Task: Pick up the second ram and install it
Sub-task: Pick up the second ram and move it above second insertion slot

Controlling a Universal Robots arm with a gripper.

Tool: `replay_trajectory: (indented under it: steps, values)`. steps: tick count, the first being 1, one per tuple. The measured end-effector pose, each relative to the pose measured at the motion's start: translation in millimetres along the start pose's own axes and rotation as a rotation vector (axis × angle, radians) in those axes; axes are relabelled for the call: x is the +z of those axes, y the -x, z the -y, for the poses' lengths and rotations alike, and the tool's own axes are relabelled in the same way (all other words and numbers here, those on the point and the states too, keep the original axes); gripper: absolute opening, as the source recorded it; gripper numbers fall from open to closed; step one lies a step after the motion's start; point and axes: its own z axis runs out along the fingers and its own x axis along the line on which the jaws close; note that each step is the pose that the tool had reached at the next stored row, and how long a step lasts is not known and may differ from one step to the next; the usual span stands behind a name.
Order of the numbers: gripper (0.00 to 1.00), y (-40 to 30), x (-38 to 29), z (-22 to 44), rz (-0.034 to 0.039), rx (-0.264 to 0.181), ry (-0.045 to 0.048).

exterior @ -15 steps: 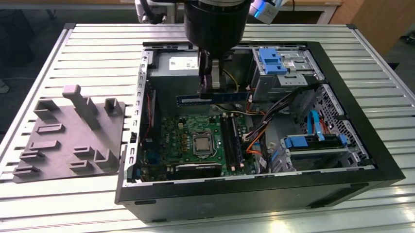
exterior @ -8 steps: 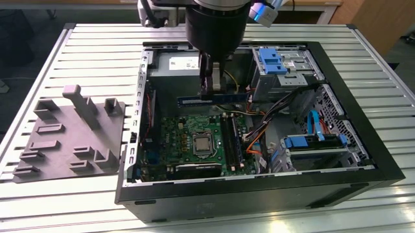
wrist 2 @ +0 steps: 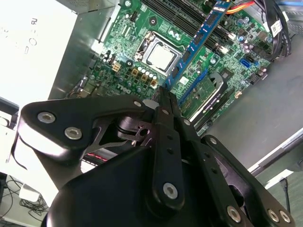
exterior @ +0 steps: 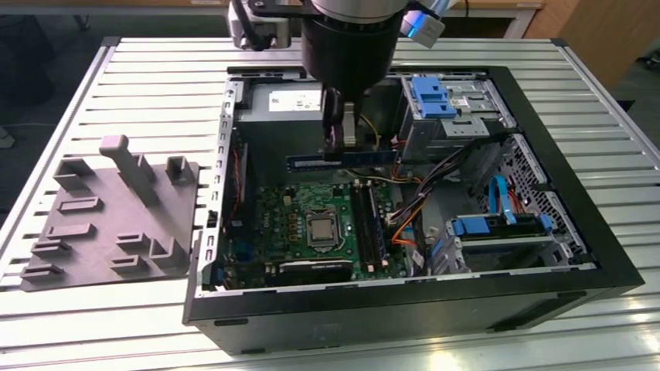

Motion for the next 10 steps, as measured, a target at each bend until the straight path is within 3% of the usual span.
replay_trajectory:
  steps: [10]
  values:
    - [0.12, 0.7, 6.4, 4.7, -0.0001, 0.000, 0.0001]
